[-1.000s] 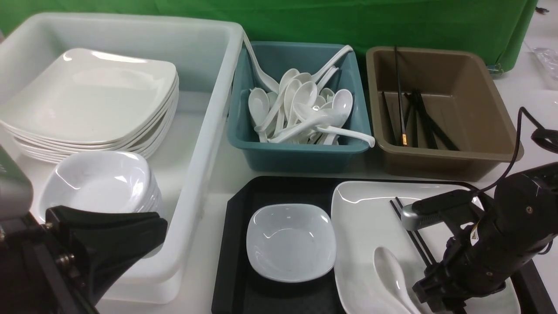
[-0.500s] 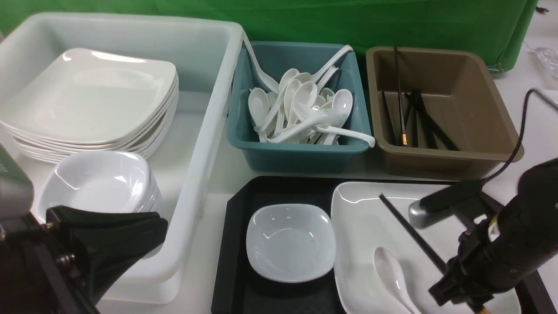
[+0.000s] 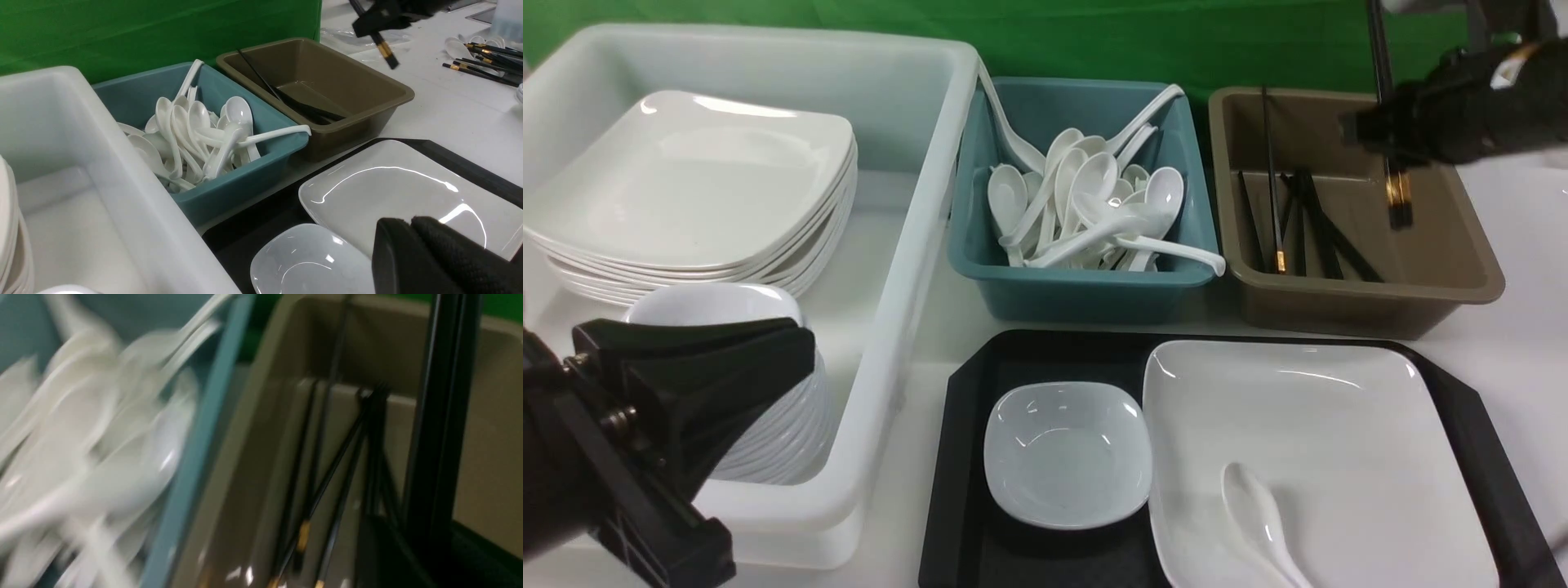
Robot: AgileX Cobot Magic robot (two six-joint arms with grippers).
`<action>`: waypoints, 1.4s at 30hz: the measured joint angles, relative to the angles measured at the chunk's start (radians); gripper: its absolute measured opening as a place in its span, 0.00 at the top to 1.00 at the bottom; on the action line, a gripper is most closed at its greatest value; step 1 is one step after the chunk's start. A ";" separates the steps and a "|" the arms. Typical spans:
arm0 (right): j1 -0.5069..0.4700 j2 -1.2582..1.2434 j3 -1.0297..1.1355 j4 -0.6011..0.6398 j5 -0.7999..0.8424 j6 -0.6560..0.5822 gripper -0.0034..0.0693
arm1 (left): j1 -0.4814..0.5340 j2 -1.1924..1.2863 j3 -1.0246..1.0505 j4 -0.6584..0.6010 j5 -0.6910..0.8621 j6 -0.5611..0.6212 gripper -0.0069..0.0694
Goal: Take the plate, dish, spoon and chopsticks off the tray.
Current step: Use the right arm to put the chopsticks into the small storage box on the right, then use the right arm to grab a soup spoon from the plate
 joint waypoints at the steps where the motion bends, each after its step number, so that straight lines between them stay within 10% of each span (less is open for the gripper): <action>1: -0.003 0.022 -0.009 -0.001 -0.001 0.004 0.75 | 0.000 0.000 0.000 0.000 0.000 0.000 0.89; 12: -0.025 0.177 -0.194 -0.001 0.152 0.055 0.27 | 0.000 -0.001 0.000 0.000 -0.054 0.000 0.89; 23: 0.143 -0.133 0.067 -0.008 0.769 -0.041 0.59 | 0.000 -0.001 0.000 0.008 -0.027 0.003 0.89; 31: 0.388 -0.265 0.495 0.001 0.548 0.095 0.46 | 0.000 -0.001 0.000 0.009 -0.026 0.003 0.89; 42: 0.410 -0.154 0.579 0.000 0.339 0.173 0.40 | 0.000 -0.001 0.000 0.006 -0.013 0.003 0.89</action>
